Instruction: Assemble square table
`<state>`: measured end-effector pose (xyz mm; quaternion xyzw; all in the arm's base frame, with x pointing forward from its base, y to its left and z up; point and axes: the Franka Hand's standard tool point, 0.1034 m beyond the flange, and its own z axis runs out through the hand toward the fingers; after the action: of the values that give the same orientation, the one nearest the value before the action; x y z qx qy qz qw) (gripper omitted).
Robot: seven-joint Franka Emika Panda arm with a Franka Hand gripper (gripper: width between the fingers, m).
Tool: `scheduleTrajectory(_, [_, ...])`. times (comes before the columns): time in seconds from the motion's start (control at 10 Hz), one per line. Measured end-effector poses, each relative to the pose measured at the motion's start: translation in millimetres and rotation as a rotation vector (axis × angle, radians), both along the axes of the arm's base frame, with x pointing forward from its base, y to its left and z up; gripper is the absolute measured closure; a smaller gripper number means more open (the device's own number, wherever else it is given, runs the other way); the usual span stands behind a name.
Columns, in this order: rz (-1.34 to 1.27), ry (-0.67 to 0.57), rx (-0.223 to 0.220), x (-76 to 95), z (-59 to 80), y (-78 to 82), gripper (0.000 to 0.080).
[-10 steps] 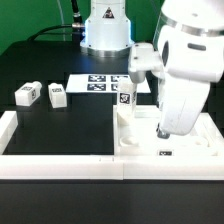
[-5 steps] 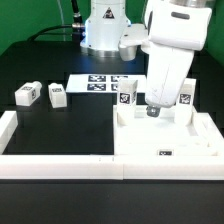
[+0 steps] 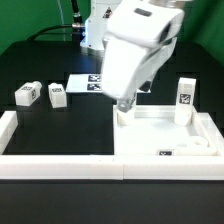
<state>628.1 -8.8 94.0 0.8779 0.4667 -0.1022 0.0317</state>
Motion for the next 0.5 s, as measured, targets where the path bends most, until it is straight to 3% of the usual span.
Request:
scheduleTrajectory(0.2, [-0.152,0.017,-0.04,-10.9,1.3,-28.6,0.0151])
scheduleTrajectory(0.3, [-0.251,0.006,-0.058,-12.7,0.3,-35.7,0.0151])
scheduleTrajectory(0.5, [-0.36,-0.011,-0.075,-12.6,-0.5,-32.2,0.0151])
